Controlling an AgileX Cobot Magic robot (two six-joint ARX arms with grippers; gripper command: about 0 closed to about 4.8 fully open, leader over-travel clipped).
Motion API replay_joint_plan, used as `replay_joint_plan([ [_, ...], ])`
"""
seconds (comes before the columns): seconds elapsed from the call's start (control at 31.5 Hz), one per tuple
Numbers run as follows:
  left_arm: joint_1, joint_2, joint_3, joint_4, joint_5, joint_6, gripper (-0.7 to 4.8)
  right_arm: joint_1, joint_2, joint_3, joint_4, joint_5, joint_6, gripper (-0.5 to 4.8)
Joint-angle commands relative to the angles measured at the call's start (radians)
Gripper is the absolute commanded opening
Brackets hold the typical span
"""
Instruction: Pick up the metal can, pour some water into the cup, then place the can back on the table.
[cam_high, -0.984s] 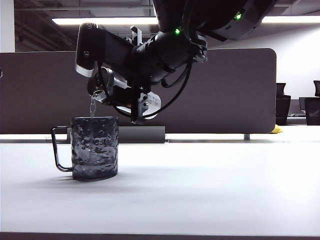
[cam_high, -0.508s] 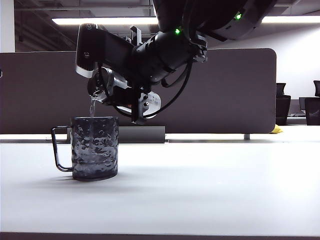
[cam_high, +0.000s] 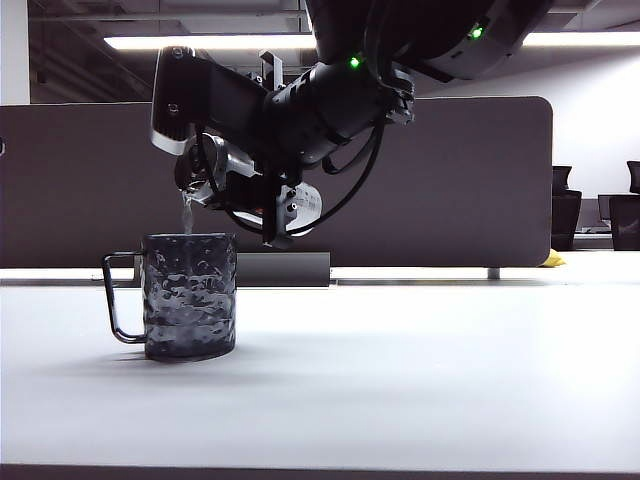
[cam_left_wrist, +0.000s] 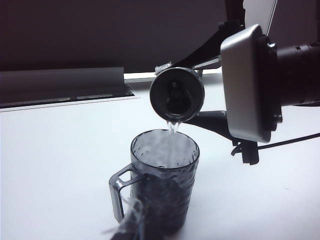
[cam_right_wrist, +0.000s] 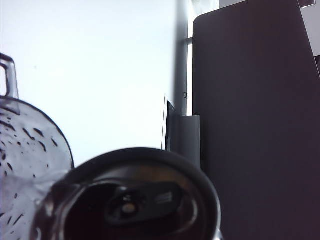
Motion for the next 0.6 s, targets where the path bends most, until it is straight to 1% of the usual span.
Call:
replay_joint_plan([
  [0.03, 0.002, 0.001, 0.001, 0.012, 0.003, 0.001, -0.05, 0.003, -0.012, 0.009, 0.048, 0.008, 0.014, 2.42],
  [0.19, 0.002, 0.001, 0.001, 0.012, 0.004, 0.001, -0.05, 0.003, -0.013, 0.009, 0.055, 0.034, 0.058, 2.42],
  [0.48, 0.002, 0.001, 0.001, 0.012, 0.003, 0.001, -0.05, 0.003, -0.019, 0.009, 0.071, 0.052, 0.237, 2.42],
  [0.6, 0.002, 0.001, 0.001, 0.011, 0.003, 0.001, -0.05, 0.004, -0.037, 0.009, 0.071, 0.058, 0.343, 2.42],
])
